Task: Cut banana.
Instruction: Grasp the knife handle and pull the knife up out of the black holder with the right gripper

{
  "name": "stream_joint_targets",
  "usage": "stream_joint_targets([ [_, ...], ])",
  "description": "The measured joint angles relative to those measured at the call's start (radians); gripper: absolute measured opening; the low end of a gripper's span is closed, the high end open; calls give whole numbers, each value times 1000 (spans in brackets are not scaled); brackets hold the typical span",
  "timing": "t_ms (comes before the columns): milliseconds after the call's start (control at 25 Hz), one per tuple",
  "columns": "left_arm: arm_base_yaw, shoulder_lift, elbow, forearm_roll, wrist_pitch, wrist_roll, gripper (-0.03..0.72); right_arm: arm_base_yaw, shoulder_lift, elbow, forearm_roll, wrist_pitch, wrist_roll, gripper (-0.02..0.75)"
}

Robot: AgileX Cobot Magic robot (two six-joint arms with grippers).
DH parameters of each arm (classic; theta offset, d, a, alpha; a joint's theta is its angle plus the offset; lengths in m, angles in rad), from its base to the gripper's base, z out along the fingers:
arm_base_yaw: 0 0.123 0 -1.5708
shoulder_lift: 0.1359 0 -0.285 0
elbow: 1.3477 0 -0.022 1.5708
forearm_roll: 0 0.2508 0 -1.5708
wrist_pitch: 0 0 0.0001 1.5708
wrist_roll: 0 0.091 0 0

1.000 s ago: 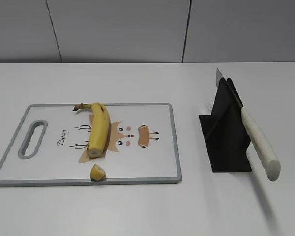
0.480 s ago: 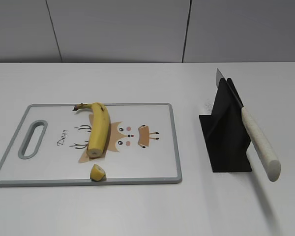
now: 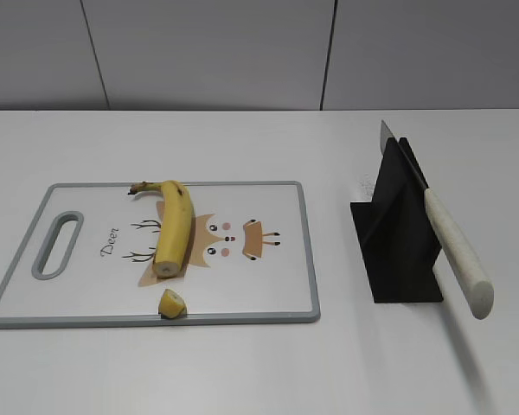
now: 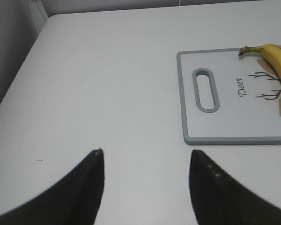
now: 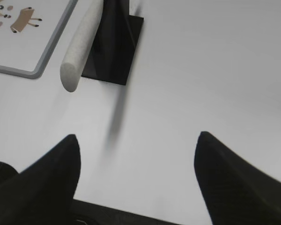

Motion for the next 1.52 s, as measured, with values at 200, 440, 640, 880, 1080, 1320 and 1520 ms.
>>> stream_joint_targets([
  [200, 0, 0, 0, 0, 0, 0, 553, 0, 170, -78, -6, 8, 0, 587],
  [440, 0, 0, 0, 0, 0, 0, 553, 0, 328, -198, -8, 55, 11, 587],
  [640, 0, 0, 0, 0, 0, 0, 553, 0, 433, -287, -22, 148, 31, 586],
  [880, 0, 0, 0, 0, 0, 0, 553, 8, 496, -352, -70, 160, 97, 586],
  [1080, 0, 0, 0, 0, 0, 0, 553, 62, 548, -358, -122, 160, 136, 586],
  [1320, 0, 0, 0, 0, 0, 0, 553, 167, 636, -370, -165, 162, 206, 586],
  [1520, 0, 0, 0, 0, 0, 0, 553, 258, 722, -429, -171, 162, 271, 585],
])
